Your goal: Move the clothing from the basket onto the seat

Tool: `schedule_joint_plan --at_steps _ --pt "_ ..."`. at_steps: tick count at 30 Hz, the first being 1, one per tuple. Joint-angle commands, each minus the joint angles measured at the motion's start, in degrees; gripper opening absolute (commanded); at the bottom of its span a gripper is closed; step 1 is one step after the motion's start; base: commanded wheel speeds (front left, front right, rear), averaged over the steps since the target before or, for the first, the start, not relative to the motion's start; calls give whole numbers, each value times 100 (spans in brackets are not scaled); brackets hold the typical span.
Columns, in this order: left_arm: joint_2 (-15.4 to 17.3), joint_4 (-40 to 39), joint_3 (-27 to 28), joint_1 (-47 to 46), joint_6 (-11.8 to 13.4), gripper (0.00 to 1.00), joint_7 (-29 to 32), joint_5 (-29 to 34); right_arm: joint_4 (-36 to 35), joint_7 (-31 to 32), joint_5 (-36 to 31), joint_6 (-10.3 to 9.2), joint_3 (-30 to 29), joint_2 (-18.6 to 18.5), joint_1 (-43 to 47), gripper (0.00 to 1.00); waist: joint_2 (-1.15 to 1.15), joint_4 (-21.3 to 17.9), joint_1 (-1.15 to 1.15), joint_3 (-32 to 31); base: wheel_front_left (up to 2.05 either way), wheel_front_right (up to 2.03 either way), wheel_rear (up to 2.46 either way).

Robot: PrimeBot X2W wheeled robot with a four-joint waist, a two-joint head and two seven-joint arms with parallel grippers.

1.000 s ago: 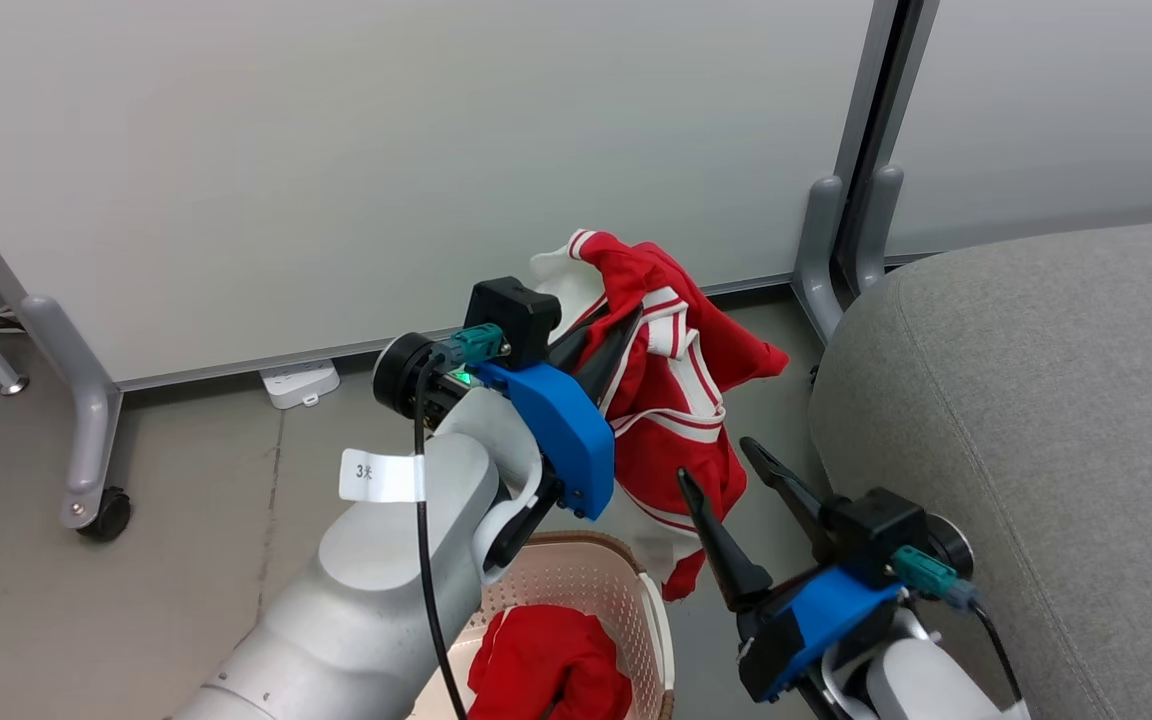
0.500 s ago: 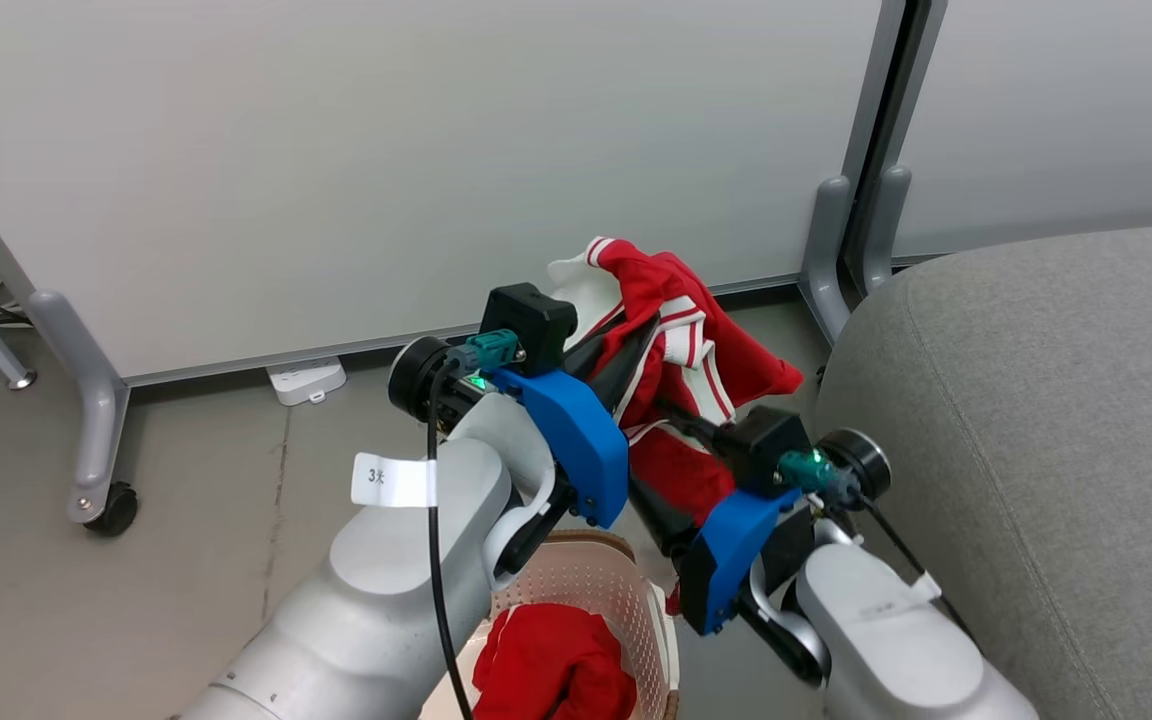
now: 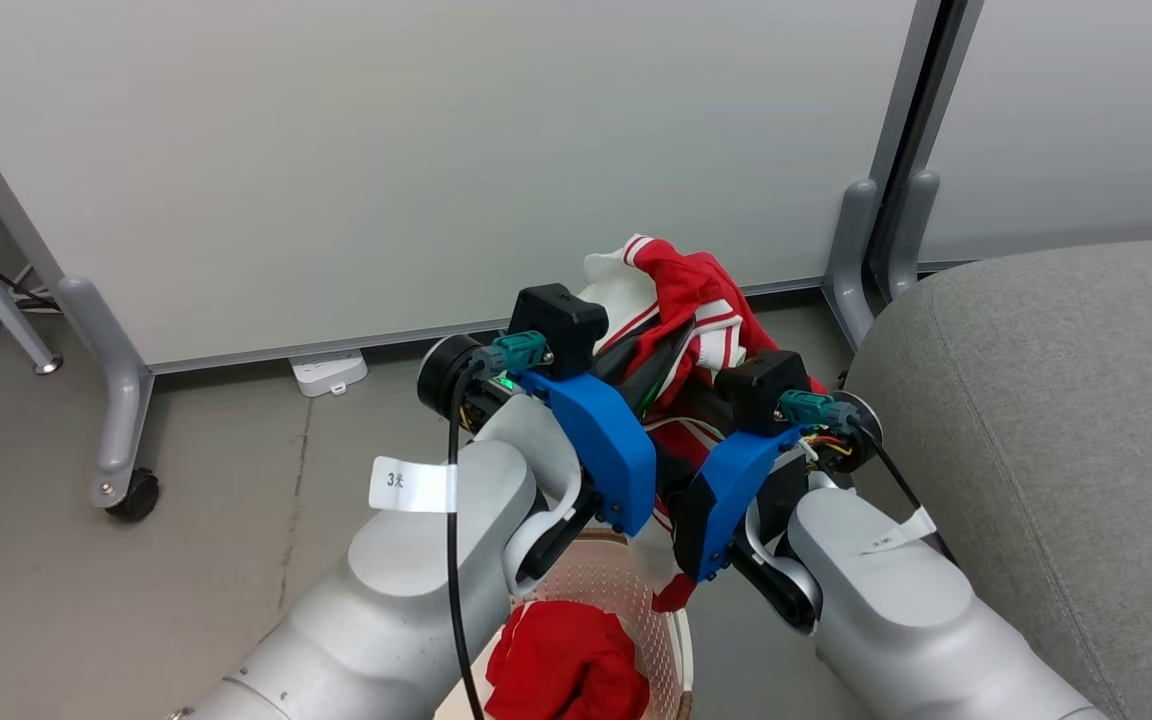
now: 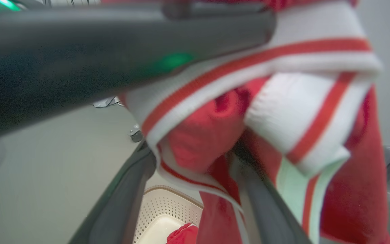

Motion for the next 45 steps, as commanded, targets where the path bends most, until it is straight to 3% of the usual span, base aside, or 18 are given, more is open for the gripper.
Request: schedule_joint_plan --at_steps 1,22,23,24,25,26,36,45 --pt "1 -23 -23 -79 43 0 -28 -31 48 -65 59 1 48 -15 -94 0 0 9 0 -4 0 0 0" --pt "0 243 -176 -185 53 0 -186 -199 571 -482 615 1 690 -15 -347 0 0 -110 0 -59 0 0 0" --pt "0 245 -177 -190 62 6 -205 -199 579 -491 621 1 707 -15 -344 0 0 -108 0 -59 0 0 0" --pt "0 239 -179 -197 72 38 -258 -183 585 -499 633 1 722 -15 -339 0 0 -107 0 -59 0 0 0" --pt "-1 222 -187 -202 68 87 -312 -168 590 -501 649 1 737 -15 -341 0 0 -106 0 -57 0 0 0" --pt "-1 205 -191 -190 59 100 -364 -167 586 -499 661 1 747 -15 -346 0 0 -108 0 -55 0 0 0" --pt "508 -207 164 654 250 100 -960 41 509 -539 603 1 664 -14 -404 0 0 -147 0 7 0 0 0" --pt "1099 -2021 1788 2608 667 100 -976 1259 268 -538 281 1 229 -14 -363 0 0 -172 0 117 0 0 0"
